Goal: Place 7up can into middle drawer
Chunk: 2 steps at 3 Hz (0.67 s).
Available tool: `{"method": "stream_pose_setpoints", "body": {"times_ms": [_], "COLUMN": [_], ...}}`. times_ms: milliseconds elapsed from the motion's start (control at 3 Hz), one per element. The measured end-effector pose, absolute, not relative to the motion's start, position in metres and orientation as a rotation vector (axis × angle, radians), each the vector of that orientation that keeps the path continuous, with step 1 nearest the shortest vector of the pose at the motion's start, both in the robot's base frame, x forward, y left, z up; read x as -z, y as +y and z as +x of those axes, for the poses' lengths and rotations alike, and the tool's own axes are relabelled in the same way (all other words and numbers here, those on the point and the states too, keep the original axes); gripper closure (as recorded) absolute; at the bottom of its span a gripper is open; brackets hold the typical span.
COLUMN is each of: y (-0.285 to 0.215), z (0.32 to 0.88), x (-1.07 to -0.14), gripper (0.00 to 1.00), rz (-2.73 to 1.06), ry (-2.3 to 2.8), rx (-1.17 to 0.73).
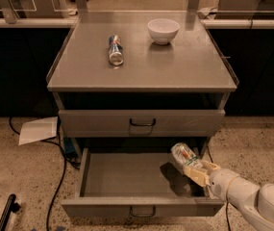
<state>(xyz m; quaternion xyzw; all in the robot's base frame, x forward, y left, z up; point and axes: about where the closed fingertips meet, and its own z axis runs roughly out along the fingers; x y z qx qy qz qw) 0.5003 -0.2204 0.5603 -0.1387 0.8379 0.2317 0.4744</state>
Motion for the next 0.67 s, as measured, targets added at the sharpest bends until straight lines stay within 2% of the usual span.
{"method": "stream_pose_setpoints", "body": {"times_ms": [667], "y": [-0.215], "z": [0.515], "x": [-0.537], "gripper": [1.0], "rz": [-0.322], "ry": [2.081], "rx": [-0.609]}}
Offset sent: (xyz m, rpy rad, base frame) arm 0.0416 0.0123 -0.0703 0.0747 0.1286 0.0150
